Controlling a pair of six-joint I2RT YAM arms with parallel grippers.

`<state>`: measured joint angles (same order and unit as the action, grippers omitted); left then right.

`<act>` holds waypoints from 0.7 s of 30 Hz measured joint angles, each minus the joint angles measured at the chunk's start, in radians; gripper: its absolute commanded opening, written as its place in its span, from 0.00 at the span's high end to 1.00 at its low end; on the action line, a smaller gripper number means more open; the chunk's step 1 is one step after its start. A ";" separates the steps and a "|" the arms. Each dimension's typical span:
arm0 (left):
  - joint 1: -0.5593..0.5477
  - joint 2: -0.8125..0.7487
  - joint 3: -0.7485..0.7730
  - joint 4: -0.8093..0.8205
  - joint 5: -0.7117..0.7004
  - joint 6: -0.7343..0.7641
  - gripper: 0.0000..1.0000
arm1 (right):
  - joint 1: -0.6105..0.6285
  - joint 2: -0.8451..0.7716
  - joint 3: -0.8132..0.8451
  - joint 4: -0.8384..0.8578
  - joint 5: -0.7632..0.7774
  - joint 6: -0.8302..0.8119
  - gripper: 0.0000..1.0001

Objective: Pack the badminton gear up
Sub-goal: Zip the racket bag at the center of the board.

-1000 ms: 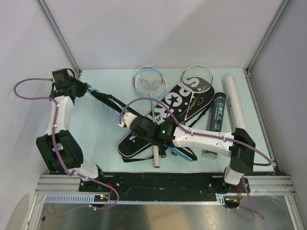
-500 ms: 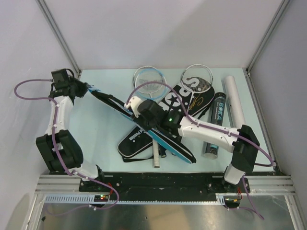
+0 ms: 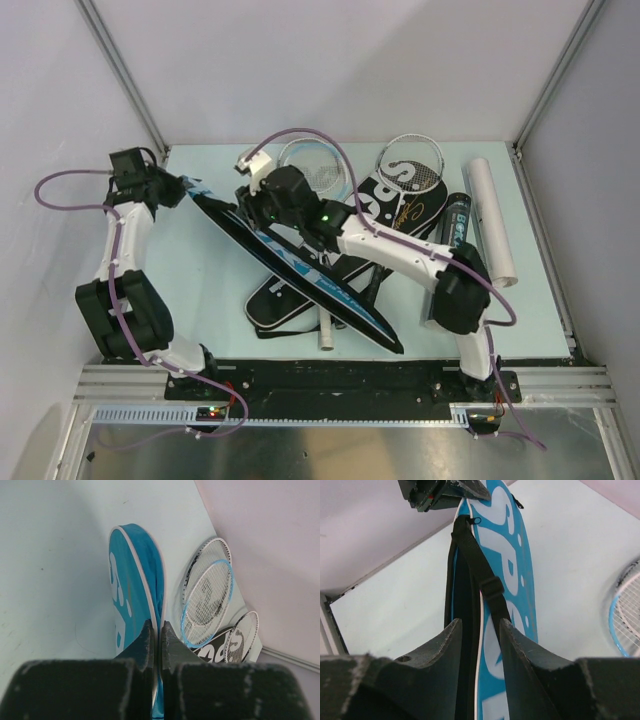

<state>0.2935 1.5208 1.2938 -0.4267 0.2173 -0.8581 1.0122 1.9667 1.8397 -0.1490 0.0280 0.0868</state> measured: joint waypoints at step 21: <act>0.023 -0.020 -0.042 -0.007 0.023 -0.059 1.00 | 0.046 0.217 -0.044 0.446 -0.132 -0.637 0.65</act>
<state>0.3168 1.5009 1.2518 -0.4335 0.2398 -0.9169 1.0584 2.1841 1.7954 0.2974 -0.1040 -0.5507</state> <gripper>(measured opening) 0.033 0.347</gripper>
